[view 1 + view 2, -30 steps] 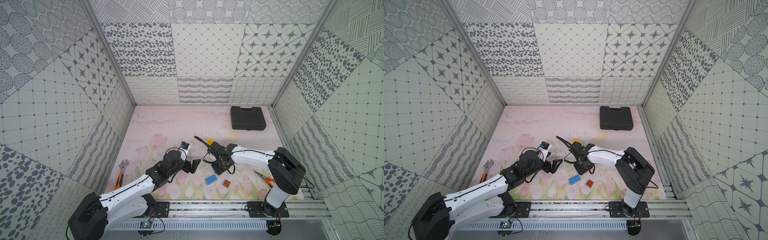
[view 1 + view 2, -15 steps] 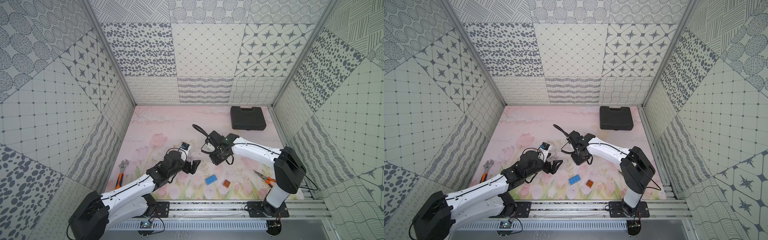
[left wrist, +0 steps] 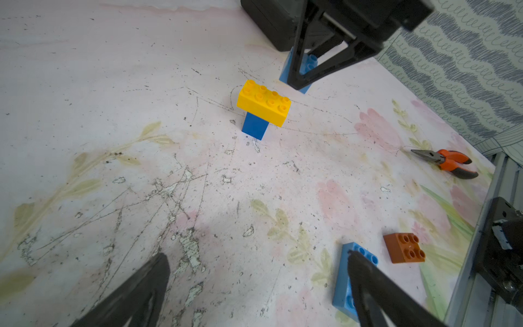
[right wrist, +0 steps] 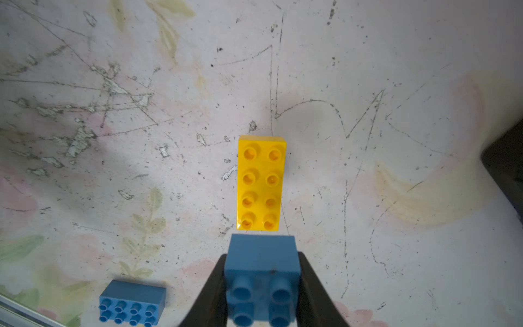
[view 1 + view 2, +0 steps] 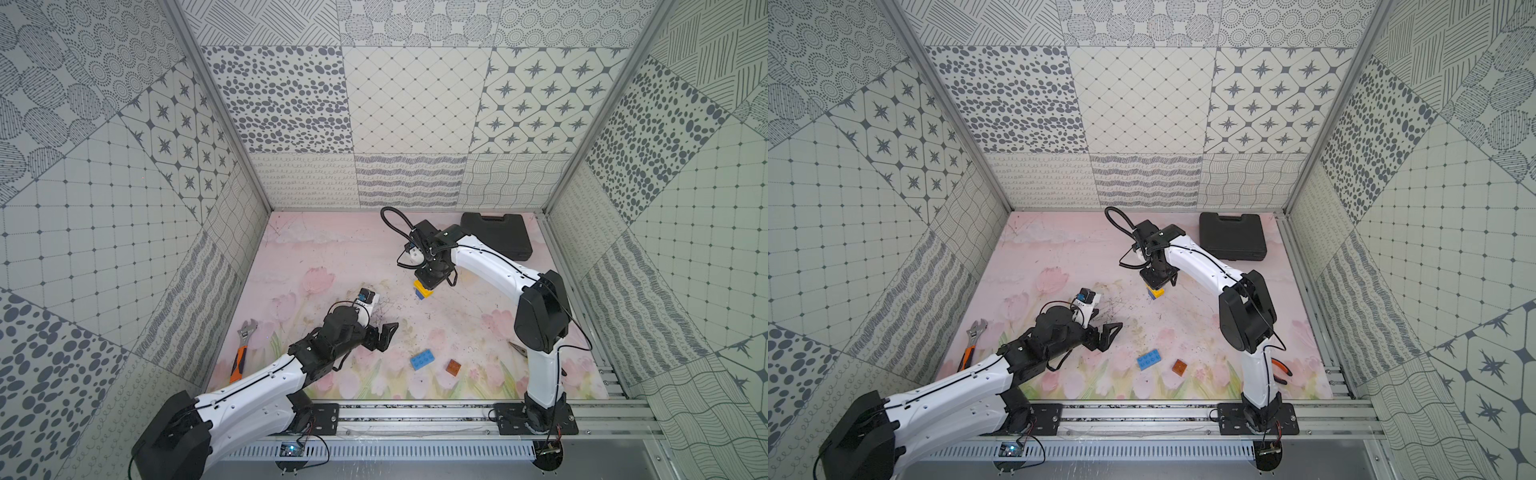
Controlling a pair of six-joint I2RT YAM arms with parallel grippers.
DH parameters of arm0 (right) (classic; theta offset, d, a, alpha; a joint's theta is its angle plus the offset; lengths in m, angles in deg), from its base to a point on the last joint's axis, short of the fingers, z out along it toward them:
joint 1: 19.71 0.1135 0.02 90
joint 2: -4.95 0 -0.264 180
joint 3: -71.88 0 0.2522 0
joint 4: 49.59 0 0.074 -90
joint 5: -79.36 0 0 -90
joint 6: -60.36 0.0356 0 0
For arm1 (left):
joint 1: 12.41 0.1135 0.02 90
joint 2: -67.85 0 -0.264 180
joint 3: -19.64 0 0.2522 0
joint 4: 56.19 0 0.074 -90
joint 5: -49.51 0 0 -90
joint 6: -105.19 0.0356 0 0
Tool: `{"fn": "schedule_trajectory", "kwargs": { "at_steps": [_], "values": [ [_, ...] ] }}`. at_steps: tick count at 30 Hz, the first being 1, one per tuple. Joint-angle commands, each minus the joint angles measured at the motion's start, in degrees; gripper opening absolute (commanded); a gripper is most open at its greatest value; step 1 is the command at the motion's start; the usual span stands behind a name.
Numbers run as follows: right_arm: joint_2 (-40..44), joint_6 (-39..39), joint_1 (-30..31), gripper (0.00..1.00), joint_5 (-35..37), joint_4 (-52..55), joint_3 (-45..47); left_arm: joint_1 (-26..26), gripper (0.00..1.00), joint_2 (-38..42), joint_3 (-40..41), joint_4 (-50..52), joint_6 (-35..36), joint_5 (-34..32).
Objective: Assemble the letter f with lego
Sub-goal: Assemble the lego brick at the center of the board.
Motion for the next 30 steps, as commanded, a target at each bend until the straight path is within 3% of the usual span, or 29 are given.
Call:
{"fn": "schedule_trajectory", "kwargs": {
  "at_steps": [1,14,30],
  "values": [
    [-1.5,-3.2,-0.2,0.34,0.6,2.6,-4.1,0.0,0.99,0.7,0.6,-3.1,0.1,-0.8],
    [-7.8,-5.0,-0.9,0.34,-0.9,5.1,-10.3,0.0,0.99,1.4,1.2,-2.8,0.1,-2.0],
    [-10.3,-4.7,-1.1,0.34,-1.4,5.4,-11.3,0.1,0.99,1.4,1.2,-2.5,0.1,-2.4]
  ]
}}
